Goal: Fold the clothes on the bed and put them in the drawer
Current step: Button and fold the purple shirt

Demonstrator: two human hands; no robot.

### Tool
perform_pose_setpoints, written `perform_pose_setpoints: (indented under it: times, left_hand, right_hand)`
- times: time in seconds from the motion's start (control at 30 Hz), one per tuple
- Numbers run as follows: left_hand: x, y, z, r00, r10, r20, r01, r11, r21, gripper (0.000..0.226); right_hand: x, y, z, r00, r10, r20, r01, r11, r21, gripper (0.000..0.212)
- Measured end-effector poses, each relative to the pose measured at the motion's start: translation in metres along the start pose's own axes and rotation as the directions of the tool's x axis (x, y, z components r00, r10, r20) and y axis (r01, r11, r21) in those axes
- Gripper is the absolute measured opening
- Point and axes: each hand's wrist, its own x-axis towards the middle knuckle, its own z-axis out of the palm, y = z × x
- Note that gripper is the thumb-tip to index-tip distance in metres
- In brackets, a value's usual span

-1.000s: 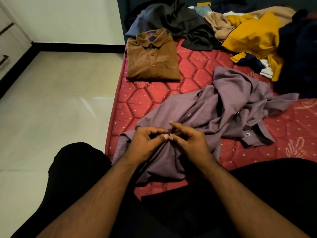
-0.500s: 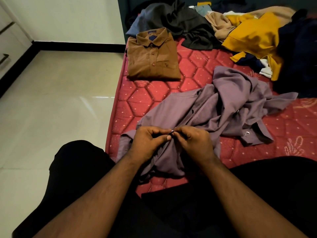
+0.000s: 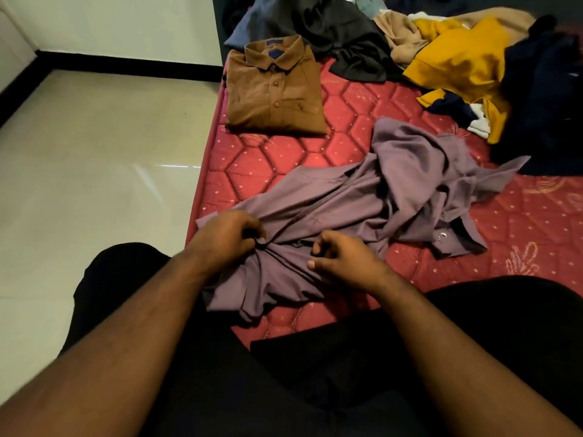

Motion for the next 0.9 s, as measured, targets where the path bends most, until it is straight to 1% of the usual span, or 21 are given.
perform_pose_setpoints:
  times: [0.07, 0.13, 0.2, 0.27, 0.3, 0.37, 0.43, 0.47, 0.53, 0.57, 0.6, 0.63, 0.7, 0.8, 0.9]
  left_hand:
    - [-0.002, 0.008, 0.005, 0.998, 0.047, -0.045, -0.045, 0.998, 0.052, 0.027]
    - [-0.002, 0.019, 0.008, 0.993, 0.078, -0.087, -0.071, 0.994, 0.082, 0.023]
    - [-0.002, 0.023, 0.008, 0.992, 0.081, -0.098, -0.07, 0.992, 0.106, 0.021]
    - [-0.002, 0.024, 0.004, 0.998, 0.03, -0.063, -0.023, 0.994, 0.11, 0.022]
    - [-0.001, 0.027, 0.001, 0.999, -0.013, -0.047, 0.017, 0.996, 0.085, 0.023]
    - [0.007, 0.042, -0.003, 0.992, -0.091, -0.083, 0.088, 0.995, -0.04, 0.032]
    - [0.025, 0.058, -0.001, 0.981, -0.125, -0.148, 0.098, 0.978, -0.182, 0.034]
    - [0.037, 0.063, 0.002, 0.98, -0.139, -0.142, 0.101, 0.964, -0.246, 0.029]
    - [0.054, 0.066, 0.013, 0.979, -0.192, -0.065, 0.161, 0.932, -0.326, 0.018]
    - [0.06, 0.063, 0.02, 0.974, -0.223, -0.047, 0.195, 0.923, -0.331, 0.018]
    - [0.062, 0.058, 0.027, 0.968, -0.246, -0.058, 0.215, 0.922, -0.323, 0.016]
    - [0.061, 0.056, 0.031, 0.963, -0.254, -0.091, 0.212, 0.921, -0.327, 0.01]
    - [0.055, 0.057, 0.036, 0.963, -0.224, -0.148, 0.148, 0.903, -0.402, 0.004]
    - [0.039, 0.067, 0.034, 0.967, -0.149, -0.207, 0.023, 0.858, -0.512, 0.017]
    - [0.024, 0.073, 0.028, 0.971, -0.105, -0.213, -0.031, 0.835, -0.55, 0.024]
  right_hand:
    - [-0.002, 0.002, -0.002, 1.0, 0.015, 0.001, -0.014, 0.997, -0.072, 0.007]
    - [-0.003, 0.004, -0.001, 0.999, -0.011, -0.048, 0.004, 0.987, -0.159, 0.012]
    - [-0.004, 0.003, 0.001, 0.981, -0.098, -0.168, 0.066, 0.981, -0.184, 0.015]
    - [-0.003, 0.002, 0.001, 0.931, -0.221, -0.289, 0.155, 0.96, -0.235, 0.016]
    - [-0.003, 0.0, 0.001, 0.902, -0.273, -0.334, 0.193, 0.948, -0.251, 0.017]
    - [-0.003, -0.006, 0.001, 0.849, -0.343, -0.401, 0.265, 0.935, -0.238, 0.019]
    - [-0.003, -0.01, -0.001, 0.814, -0.363, -0.454, 0.321, 0.932, -0.17, 0.02]
    - [-0.003, -0.012, -0.002, 0.808, -0.343, -0.479, 0.336, 0.936, -0.103, 0.019]
    - [-0.003, -0.008, -0.004, 0.813, -0.266, -0.518, 0.319, 0.947, 0.016, 0.016]
    - [-0.002, -0.004, -0.005, 0.819, -0.23, -0.525, 0.296, 0.954, 0.043, 0.015]
    - [-0.002, -0.001, -0.004, 0.823, -0.211, -0.527, 0.28, 0.959, 0.053, 0.015]
    - [-0.001, 0.001, -0.004, 0.821, -0.21, -0.531, 0.279, 0.959, 0.051, 0.015]
    - [0.0, 0.0, -0.004, 0.79, -0.26, -0.555, 0.316, 0.949, 0.006, 0.015]
    - [0.003, -0.004, -0.006, 0.728, -0.343, -0.594, 0.373, 0.925, -0.076, 0.013]
    - [0.005, -0.005, -0.009, 0.712, -0.376, -0.592, 0.415, 0.907, -0.077, 0.013]
